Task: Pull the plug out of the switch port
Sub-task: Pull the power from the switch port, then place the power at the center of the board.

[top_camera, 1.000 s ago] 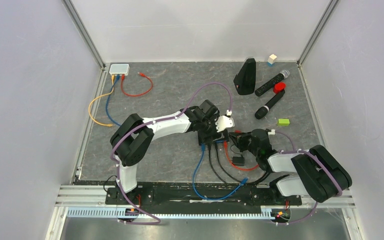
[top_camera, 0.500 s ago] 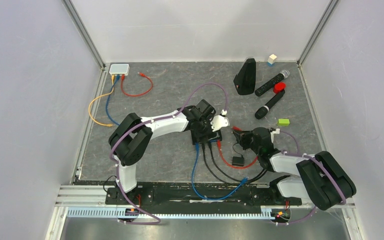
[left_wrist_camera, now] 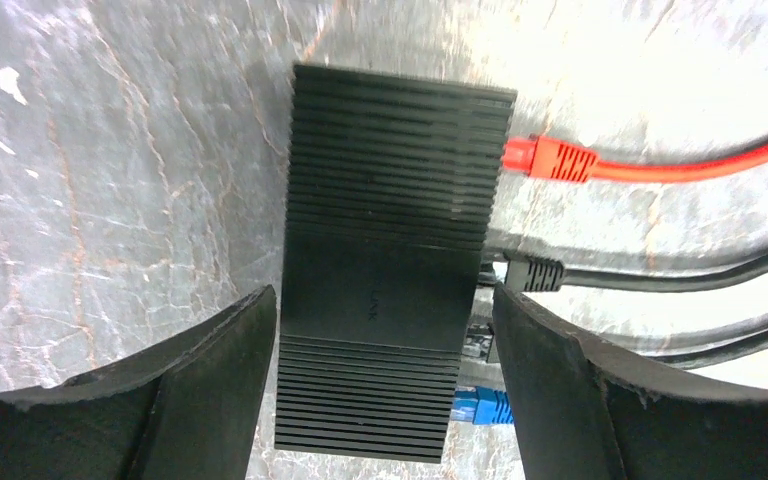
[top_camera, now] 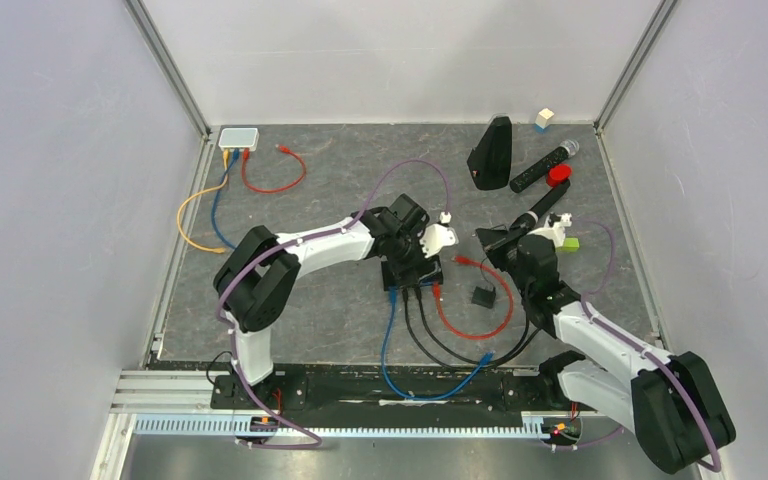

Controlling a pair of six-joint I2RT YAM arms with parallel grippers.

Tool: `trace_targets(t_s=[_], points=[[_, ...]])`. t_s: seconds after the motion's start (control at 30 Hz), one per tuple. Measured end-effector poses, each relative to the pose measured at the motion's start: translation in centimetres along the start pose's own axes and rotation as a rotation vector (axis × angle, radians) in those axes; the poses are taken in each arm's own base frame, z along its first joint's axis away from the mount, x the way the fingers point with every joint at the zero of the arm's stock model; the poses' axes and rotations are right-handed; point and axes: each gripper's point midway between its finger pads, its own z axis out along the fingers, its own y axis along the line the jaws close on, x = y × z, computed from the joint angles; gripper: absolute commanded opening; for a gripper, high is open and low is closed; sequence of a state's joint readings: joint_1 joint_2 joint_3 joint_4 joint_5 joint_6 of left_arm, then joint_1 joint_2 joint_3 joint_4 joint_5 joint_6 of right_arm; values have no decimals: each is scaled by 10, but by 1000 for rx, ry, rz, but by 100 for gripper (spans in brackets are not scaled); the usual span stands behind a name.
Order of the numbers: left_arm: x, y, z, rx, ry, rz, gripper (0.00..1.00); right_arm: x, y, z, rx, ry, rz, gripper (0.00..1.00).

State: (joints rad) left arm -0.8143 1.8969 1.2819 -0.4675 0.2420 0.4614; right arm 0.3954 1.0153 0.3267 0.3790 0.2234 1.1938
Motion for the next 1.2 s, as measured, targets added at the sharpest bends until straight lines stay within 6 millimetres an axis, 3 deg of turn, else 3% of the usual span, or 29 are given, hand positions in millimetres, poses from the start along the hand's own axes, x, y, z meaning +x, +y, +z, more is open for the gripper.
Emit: trace_targets(t_s=[0.27,0.37,0.47,0.53,0.63,0.77,0.93,1.03,1.2], points=[[-50,6,-29,-55,-204,-41,85,5,-28,-2,95,70,-323,0],[-61,9,-41,-82,-263,-53,86,-9,-4,1,64,56,-417,0],[-64,14,-53,-134,-312,-82,86,-30,41,1,-17,7,-485,0],[-63,19,-62,-181,-340,-114,86,-45,74,-5,-86,-36,-517,0],[-61,30,-79,-267,-387,-178,88,-62,103,-22,-158,-97,-535,0],[-63,50,-109,-396,-469,-272,88,-75,116,-43,-201,-150,-545,0],[-69,71,-144,-517,-557,-374,88,-85,116,-56,-182,-174,-601,0],[-70,77,-154,-547,-583,-402,88,-90,119,-61,-165,-179,-637,0],[-67,78,-153,-557,-574,-417,87,-108,135,-73,-153,-222,-699,0]])
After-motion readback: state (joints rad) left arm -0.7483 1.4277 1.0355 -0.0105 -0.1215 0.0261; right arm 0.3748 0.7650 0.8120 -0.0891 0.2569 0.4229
